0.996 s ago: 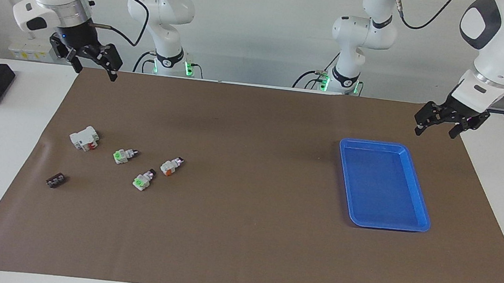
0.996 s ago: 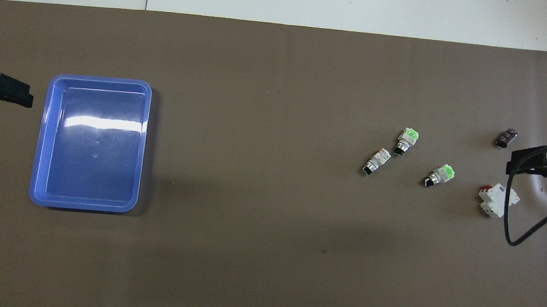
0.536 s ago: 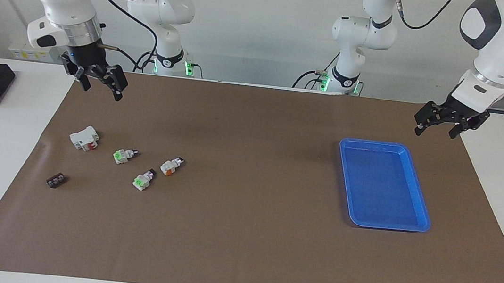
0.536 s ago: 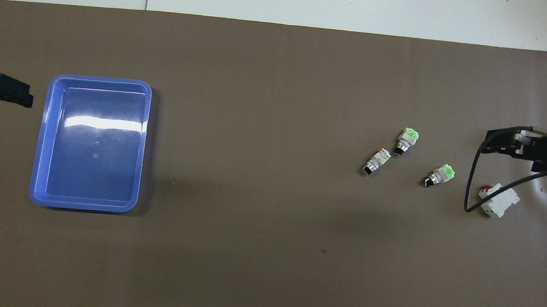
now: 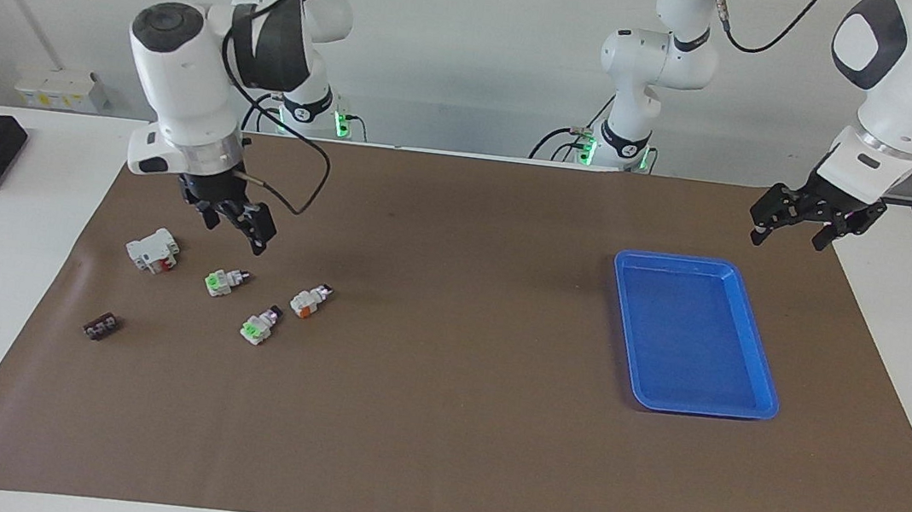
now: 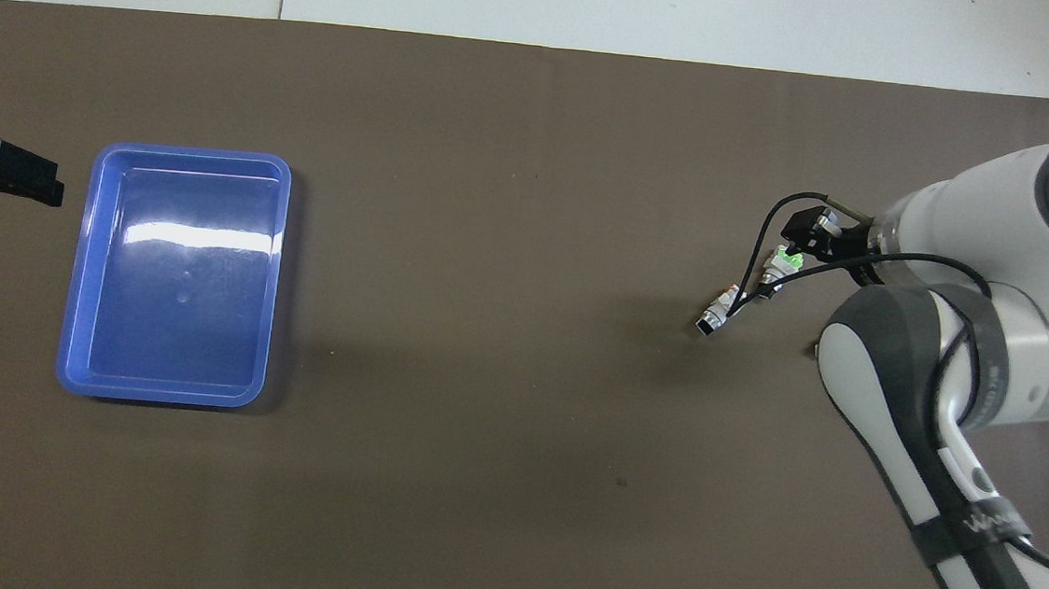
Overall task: Turn and place switch with both arms
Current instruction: 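Reach the right gripper down to the green-topped switch nearest the tray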
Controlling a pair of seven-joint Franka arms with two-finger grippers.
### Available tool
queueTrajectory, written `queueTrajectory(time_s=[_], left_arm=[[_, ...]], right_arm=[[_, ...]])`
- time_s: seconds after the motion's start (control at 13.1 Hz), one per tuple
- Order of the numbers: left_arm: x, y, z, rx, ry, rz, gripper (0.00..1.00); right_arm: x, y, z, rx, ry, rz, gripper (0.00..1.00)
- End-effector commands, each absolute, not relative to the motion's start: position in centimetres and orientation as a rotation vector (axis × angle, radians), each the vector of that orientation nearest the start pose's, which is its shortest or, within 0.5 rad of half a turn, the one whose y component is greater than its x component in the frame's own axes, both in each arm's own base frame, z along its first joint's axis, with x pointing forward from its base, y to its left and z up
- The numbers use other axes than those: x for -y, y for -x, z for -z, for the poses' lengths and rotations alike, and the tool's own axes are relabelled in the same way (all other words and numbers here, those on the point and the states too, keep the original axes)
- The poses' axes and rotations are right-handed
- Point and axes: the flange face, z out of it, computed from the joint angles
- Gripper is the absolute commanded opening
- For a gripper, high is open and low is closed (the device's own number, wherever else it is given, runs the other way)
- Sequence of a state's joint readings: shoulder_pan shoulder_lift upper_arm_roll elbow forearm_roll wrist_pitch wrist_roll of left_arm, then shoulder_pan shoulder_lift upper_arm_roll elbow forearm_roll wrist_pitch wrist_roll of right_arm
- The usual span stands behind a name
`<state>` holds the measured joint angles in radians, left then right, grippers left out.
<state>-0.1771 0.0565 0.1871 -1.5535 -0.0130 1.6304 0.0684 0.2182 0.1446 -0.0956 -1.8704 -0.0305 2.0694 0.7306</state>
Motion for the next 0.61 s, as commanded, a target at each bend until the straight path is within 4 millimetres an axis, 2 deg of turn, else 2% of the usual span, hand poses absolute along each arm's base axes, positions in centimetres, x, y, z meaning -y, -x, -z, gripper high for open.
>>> queueTrajectory(time_s=[0.0, 0.23, 0.31, 0.54], left_arm=[[-0.3, -56.8, -60.7, -0.099, 3.127, 0.031, 1.00], [-0.3, -56.8, -60.7, -0.099, 3.127, 0.031, 1.00], [-0.3, -56.8, -60.7, -0.099, 3.127, 0.031, 1.00], [-0.3, -56.8, -60.7, -0.099, 3.127, 0.031, 1.00]], right_arm=[[-7.6, -60.6, -40.9, -1.149, 2.931, 0.097, 1.00], [-8.5, -60.0, -36.9, -1.349, 2.828, 0.058, 1.00], [-9.6, -59.8, -35.6, -1.362, 2.795, 0.035, 1.00], [-10.8, -59.0, -34.2, -1.367, 2.762, 0.003, 1.00]])
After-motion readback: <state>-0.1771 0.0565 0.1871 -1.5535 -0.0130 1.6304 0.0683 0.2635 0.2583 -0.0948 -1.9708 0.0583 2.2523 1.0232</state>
